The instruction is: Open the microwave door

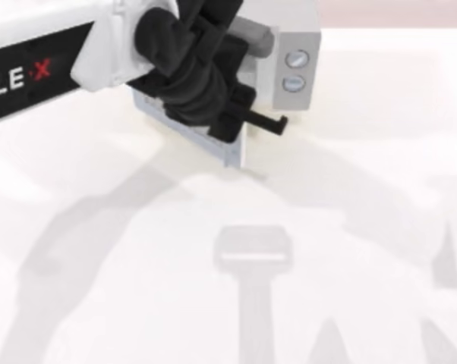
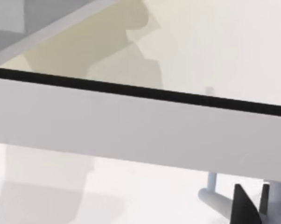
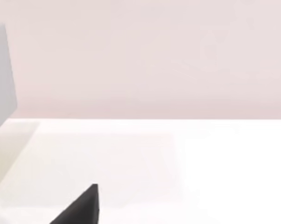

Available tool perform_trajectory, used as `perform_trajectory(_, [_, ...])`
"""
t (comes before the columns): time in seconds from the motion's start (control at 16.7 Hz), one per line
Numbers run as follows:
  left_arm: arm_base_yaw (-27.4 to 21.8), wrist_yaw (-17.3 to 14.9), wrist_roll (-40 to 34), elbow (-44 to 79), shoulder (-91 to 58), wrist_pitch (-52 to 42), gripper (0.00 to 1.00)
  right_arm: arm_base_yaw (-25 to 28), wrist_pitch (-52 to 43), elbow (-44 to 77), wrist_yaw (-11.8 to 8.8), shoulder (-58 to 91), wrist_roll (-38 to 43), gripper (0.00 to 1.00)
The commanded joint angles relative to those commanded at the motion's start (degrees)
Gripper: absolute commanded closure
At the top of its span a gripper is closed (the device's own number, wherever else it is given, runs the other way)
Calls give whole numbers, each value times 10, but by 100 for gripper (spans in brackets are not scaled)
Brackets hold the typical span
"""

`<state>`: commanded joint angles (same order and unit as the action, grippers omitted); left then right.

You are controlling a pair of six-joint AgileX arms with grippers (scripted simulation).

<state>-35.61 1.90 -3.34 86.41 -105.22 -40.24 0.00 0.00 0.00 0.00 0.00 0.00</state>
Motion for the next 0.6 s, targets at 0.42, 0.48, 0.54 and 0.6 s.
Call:
perform_trajectory(0.42, [8, -13, 26, -20, 12, 3, 100, 0, 0, 0, 0, 0, 0, 0])
perform_trajectory(0.48, [8, -13, 26, -20, 12, 3, 100, 0, 0, 0, 0, 0, 0, 0])
perform_trajectory(0.54, [8, -13, 26, -20, 12, 3, 100, 0, 0, 0, 0, 0, 0, 0])
perform_trajectory(0.6, [8, -13, 26, -20, 12, 3, 100, 0, 0, 0, 0, 0, 0, 0])
